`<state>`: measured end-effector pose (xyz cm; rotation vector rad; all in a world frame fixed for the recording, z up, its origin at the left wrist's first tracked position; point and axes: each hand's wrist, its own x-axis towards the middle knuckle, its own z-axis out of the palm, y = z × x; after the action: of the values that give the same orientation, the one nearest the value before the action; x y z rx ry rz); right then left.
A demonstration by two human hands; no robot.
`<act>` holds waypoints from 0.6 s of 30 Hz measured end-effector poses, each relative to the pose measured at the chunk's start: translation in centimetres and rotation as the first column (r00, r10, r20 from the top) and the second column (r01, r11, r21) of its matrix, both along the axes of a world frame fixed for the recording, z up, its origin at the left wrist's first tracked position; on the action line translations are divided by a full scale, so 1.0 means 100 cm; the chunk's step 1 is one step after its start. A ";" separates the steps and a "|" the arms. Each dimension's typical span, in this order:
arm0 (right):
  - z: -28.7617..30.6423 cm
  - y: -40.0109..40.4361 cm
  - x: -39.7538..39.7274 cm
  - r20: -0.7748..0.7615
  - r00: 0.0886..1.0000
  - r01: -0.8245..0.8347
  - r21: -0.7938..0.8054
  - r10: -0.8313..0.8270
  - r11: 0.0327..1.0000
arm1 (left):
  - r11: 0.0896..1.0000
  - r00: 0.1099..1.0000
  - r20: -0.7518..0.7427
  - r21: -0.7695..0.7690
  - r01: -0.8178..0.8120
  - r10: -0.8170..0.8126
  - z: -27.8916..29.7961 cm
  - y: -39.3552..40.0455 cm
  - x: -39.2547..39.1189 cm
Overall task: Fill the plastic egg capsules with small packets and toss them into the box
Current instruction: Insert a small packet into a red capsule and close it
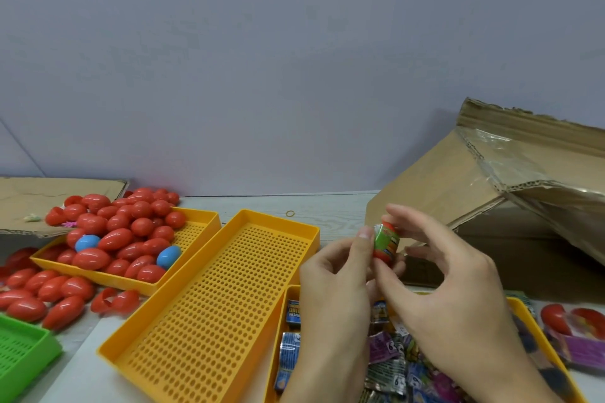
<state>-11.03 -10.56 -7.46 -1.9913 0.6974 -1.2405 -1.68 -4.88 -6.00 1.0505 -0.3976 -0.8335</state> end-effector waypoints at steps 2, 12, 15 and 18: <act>-0.001 -0.001 0.000 -0.011 1.000 -0.023 0.019 0.023 1.000 | 0.999 0.998 -0.044 0.021 0.033 -0.032 0.000 0.000 -0.001; -0.007 -0.005 0.001 -0.030 0.997 -0.075 0.077 0.077 0.994 | 0.996 0.986 0.157 0.073 0.044 -0.055 -0.005 -0.001 0.000; -0.007 -0.004 0.002 -0.015 0.995 -0.101 0.080 0.102 0.992 | 0.996 0.992 0.113 0.066 0.056 -0.064 -0.004 -0.002 0.000; -0.008 -0.003 0.002 0.008 0.995 -0.099 0.082 0.098 0.992 | 0.996 0.995 0.074 0.060 0.069 -0.074 -0.003 -0.002 0.000</act>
<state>-10.79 -10.89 -8.26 -1.9317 0.6302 -1.1393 -1.70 -5.09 -6.32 1.1287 -0.4807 -0.8746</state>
